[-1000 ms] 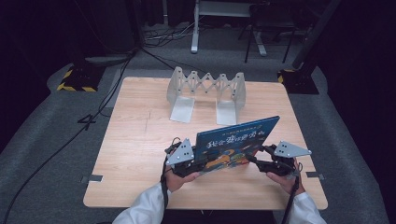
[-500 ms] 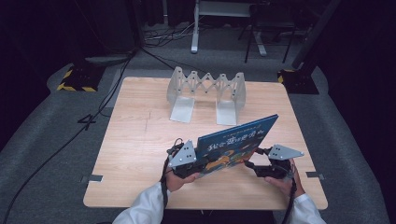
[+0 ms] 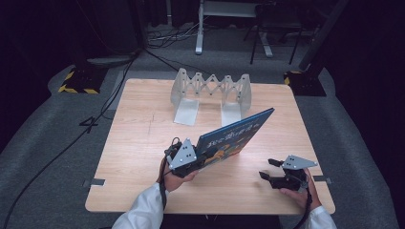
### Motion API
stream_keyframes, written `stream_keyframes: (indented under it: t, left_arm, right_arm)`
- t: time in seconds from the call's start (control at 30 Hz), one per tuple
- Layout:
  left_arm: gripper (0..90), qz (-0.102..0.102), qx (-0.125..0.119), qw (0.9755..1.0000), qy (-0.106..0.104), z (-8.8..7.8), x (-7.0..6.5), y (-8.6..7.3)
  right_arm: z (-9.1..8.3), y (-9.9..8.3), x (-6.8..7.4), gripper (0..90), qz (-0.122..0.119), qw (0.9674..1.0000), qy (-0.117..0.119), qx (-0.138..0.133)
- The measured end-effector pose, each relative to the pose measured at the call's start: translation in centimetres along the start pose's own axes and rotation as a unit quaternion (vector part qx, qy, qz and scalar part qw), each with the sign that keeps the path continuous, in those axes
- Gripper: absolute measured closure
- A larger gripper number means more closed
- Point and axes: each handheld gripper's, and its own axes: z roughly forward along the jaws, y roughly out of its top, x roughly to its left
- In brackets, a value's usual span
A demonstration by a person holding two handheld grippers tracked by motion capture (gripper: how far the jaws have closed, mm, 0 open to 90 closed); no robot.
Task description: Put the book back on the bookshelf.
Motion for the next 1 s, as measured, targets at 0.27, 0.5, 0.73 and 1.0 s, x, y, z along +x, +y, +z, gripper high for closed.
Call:
stream_keyframes:
  t: [0.27,0.5,0.73,1.0]
  left_arm:
    - [83.1,0.015,0.014,0.9993,0.03,-0.3,0.8,0.8]
    - [83.1,0.038,0.035,0.9961,0.072,-1.2,1.4,1.4]
    - [83.1,0.047,0.053,0.9924,0.101,-2.3,3.0,1.8]
    - [83.1,0.049,0.053,0.9872,0.142,-3.6,4.7,2.2]
  right_arm:
    - [0.5,-0.2,0.0,33.5,-0.007,0.9998,0.0,0.018]
    - [0.7,-0.4,0.1,33.5,-0.007,0.9997,0.001,0.022]
    - [0.9,-0.4,0.2,33.5,-0.008,0.9997,0.002,0.024]
    - [1.0,-0.4,0.1,33.7,-0.006,0.9996,0.004,0.027]
